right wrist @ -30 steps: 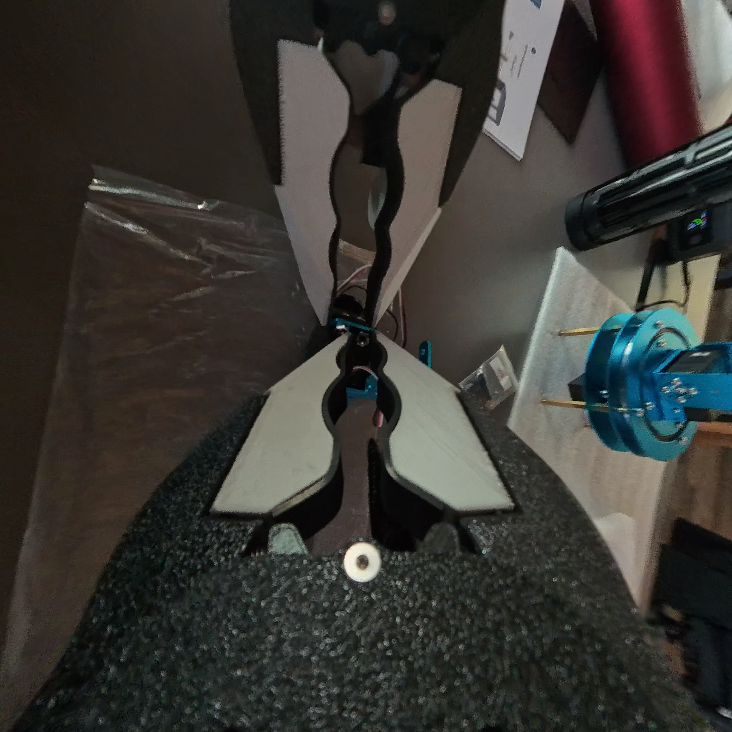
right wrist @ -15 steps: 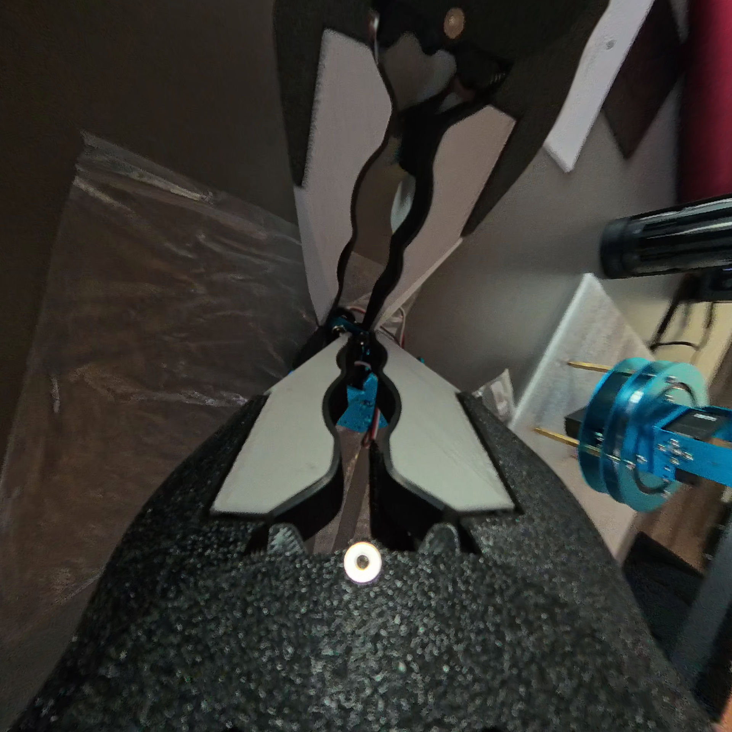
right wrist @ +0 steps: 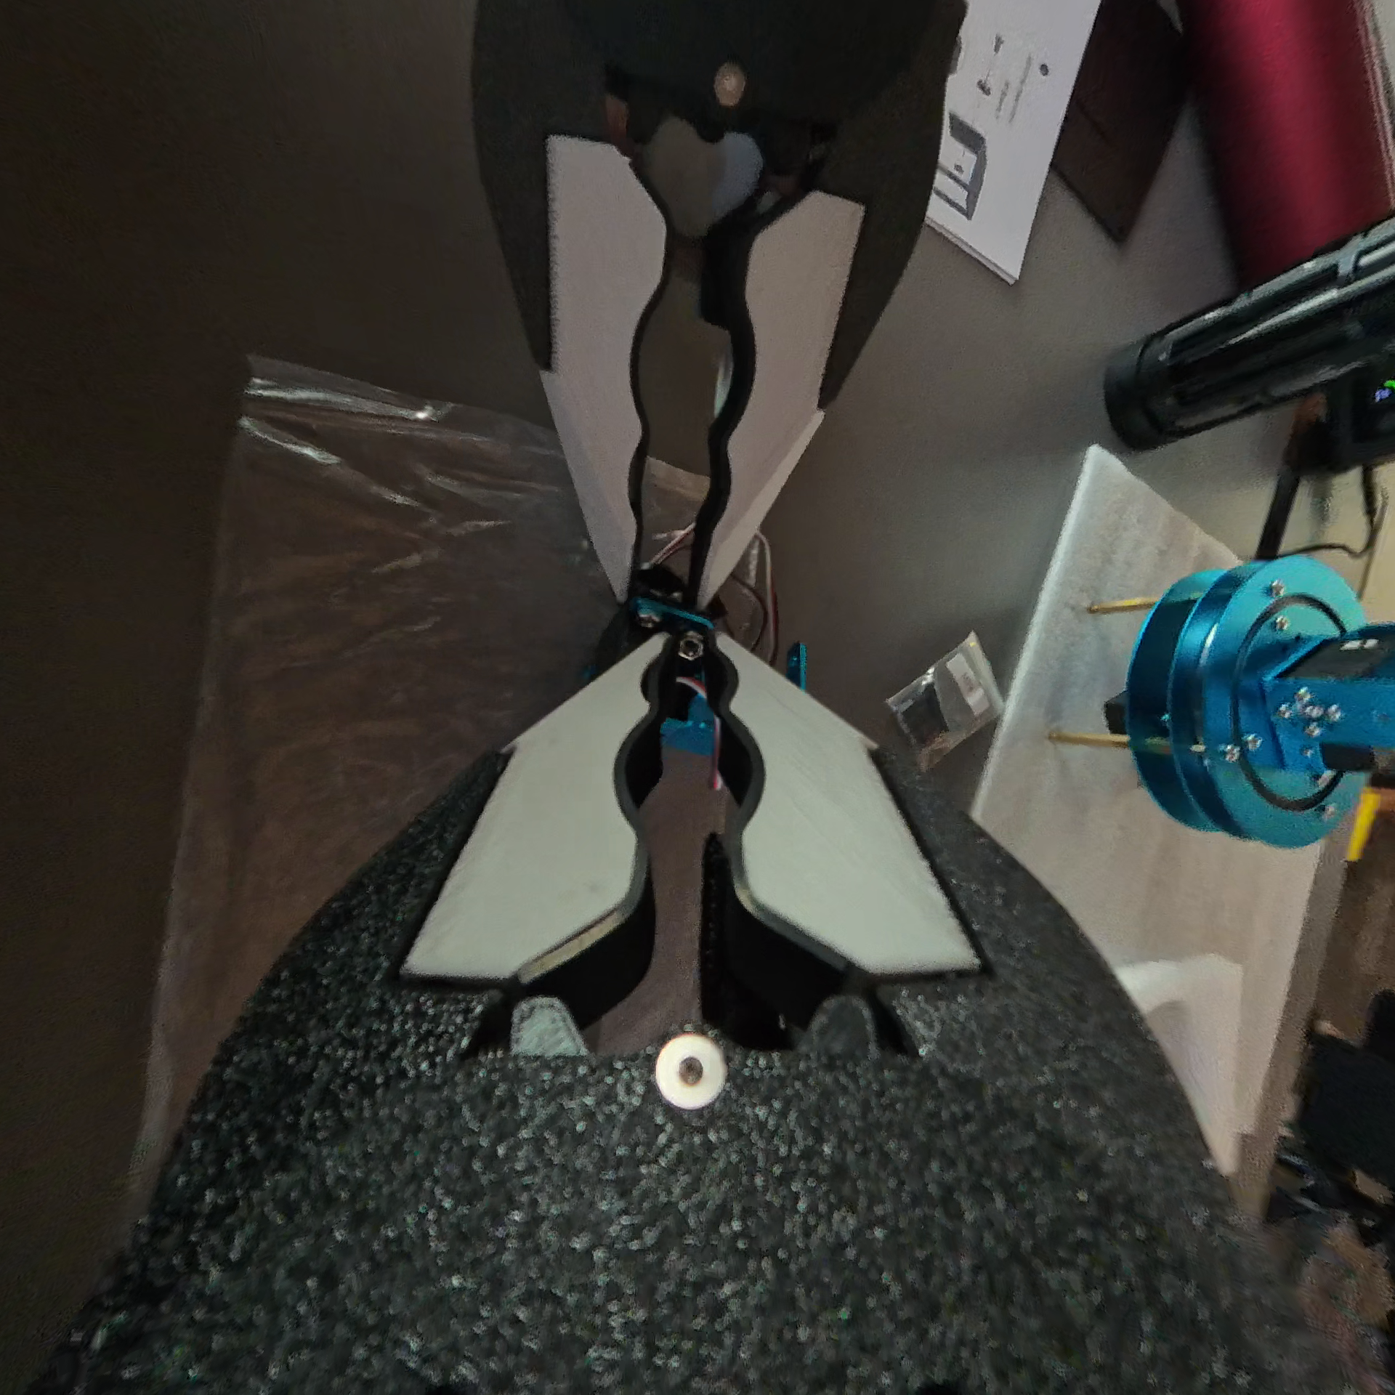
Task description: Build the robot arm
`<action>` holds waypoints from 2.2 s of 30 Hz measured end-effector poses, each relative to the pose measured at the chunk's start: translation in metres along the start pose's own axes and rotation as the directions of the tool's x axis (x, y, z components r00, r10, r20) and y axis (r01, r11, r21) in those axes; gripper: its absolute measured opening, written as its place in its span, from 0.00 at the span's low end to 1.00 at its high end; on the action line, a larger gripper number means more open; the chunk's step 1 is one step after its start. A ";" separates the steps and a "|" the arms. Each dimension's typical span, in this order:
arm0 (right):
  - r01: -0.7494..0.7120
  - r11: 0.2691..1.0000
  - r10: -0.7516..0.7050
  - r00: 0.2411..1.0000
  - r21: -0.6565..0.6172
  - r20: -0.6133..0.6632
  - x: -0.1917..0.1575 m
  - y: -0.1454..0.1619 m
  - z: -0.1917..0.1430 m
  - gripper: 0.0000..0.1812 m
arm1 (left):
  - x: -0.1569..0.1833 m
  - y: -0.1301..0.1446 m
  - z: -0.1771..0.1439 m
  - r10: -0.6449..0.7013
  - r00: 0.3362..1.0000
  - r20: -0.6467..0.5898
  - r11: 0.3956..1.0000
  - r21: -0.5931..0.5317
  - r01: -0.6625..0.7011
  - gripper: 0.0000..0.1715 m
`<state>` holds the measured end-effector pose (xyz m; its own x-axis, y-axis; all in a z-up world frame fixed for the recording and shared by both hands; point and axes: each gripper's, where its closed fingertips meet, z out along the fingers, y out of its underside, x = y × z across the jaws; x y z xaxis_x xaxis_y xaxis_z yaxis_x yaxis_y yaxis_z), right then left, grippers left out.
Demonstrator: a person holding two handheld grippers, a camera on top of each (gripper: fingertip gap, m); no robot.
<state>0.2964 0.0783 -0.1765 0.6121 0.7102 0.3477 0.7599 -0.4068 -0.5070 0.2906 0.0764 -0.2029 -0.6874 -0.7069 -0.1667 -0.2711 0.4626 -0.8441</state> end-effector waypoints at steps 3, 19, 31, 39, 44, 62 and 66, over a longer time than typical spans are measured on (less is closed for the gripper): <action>-0.108 0.991 0.107 0.994 0.081 0.016 -0.009 0.001 -0.016 0.03 | 0.003 -0.009 0.006 0.073 0.997 -0.012 0.997 -0.023 -0.074 0.10; -0.490 0.872 0.482 0.863 0.017 0.149 -0.062 0.071 -0.010 0.03 | 0.003 -0.020 0.023 0.134 0.983 -0.129 0.972 -0.177 -0.156 0.10; -0.385 0.897 0.422 0.892 -0.217 0.162 -0.069 0.082 0.005 0.08 | -0.006 -0.016 0.019 0.008 0.987 -0.159 0.995 -0.092 -0.023 0.10; -0.448 0.894 0.448 0.894 0.023 0.020 -0.024 0.061 -0.010 0.19 | -0.012 -0.013 0.015 -0.006 0.993 -0.118 0.998 -0.068 -0.002 0.12; -0.455 0.889 0.456 0.890 0.058 -0.001 -0.020 0.054 -0.001 0.18 | -0.011 -0.015 0.008 -0.022 0.995 -0.096 0.999 -0.025 0.020 0.12; -0.447 0.893 0.449 0.893 0.048 -0.021 -0.018 0.055 0.004 0.14 | -0.005 -0.021 0.015 -0.048 0.993 -0.108 0.999 -0.008 0.048 0.16; -0.444 0.895 0.445 0.895 0.042 -0.023 -0.018 0.055 0.004 0.14 | 0.001 -0.016 0.011 -0.057 0.991 -0.121 0.998 -0.012 0.056 0.15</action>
<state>0.3264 0.0453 -0.2139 0.8913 0.4414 0.1032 0.3987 -0.6552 -0.6417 0.3017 0.0625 -0.1947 -0.7476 -0.6619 -0.0553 -0.3169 0.4286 -0.8461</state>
